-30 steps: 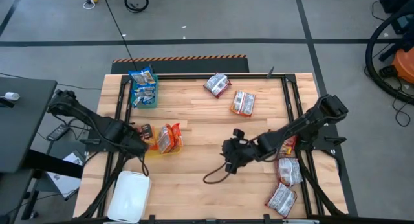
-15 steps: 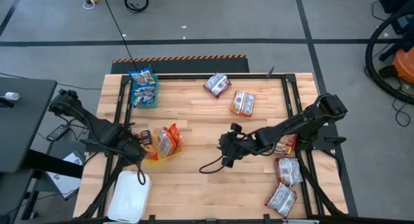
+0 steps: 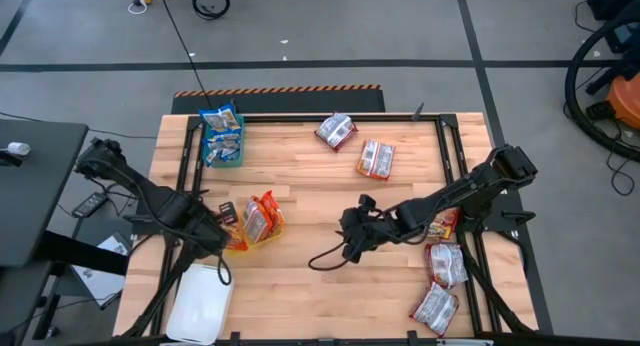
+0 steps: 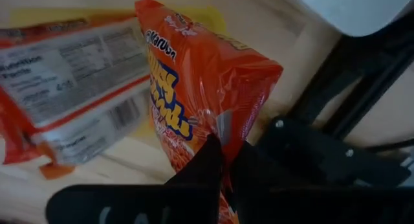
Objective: Sort Maruchan noodles
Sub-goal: Put the orange noodle pack into the yellow bin
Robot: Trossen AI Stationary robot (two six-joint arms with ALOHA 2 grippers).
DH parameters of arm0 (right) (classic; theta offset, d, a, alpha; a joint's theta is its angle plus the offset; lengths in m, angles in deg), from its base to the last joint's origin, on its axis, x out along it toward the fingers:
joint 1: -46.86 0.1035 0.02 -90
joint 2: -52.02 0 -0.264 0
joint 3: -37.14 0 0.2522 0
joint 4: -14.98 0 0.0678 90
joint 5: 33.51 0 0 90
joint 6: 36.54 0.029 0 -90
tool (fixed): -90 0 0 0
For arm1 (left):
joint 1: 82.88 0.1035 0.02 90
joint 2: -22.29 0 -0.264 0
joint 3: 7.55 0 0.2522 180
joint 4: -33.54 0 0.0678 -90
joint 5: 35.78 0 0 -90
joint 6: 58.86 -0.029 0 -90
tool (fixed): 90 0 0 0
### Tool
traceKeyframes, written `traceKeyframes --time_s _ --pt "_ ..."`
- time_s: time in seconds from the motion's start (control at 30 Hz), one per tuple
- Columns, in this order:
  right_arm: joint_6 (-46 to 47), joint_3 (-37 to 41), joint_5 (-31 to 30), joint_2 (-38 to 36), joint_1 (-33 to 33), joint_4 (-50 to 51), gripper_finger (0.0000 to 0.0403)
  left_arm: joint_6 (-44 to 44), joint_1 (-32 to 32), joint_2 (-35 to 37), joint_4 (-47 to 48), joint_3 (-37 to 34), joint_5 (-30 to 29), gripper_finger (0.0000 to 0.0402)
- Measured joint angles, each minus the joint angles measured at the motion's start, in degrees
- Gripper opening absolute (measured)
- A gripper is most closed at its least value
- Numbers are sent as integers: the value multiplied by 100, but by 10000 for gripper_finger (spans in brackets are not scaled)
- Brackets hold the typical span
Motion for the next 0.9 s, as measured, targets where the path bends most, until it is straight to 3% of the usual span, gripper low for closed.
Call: traceKeyframes --time_s 0.3,0.57,0.9 --pt "220 0 21 0 209 -28 165 -595 180 -11 396 -850 -14 24" --pt "319 0 -221 0 241 -96 165 -751 168 -11 424 -982 -370 30" --pt "61 0 -143 0 -80 -42 165 -449 170 -11 442 -982 -562 104"
